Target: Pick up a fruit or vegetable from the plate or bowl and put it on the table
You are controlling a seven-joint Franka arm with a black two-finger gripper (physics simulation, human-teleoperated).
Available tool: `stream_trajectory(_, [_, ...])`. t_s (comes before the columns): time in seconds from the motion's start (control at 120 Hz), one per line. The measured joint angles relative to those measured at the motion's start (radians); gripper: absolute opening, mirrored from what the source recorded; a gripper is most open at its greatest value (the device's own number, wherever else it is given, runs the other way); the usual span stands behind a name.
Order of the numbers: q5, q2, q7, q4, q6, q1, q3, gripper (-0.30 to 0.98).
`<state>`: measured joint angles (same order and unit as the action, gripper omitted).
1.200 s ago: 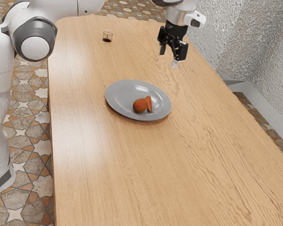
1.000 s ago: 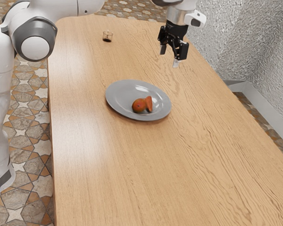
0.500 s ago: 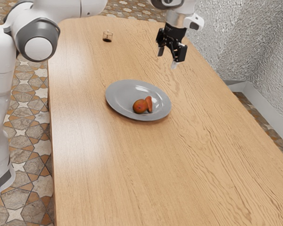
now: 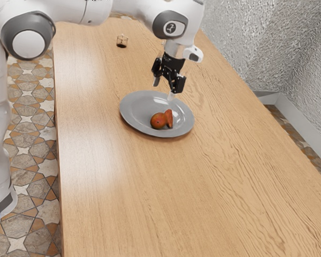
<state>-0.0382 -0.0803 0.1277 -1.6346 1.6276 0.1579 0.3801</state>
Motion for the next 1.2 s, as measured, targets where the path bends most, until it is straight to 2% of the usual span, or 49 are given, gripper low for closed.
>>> stream_trajectory(0.175, [-0.001,0.051,0.000,-0.138,0.091,0.015,0.000,0.69])
stream_trajectory(0.475, [-0.004,0.096,0.002,-0.263,0.193,0.042,0.000,0.69])
stream_trajectory(0.692, [-0.003,0.104,0.002,-0.280,0.218,0.051,0.007,0.69])
stream_trajectory(1.2, [-0.017,0.058,0.002,-0.276,0.265,0.003,0.005,0.69])
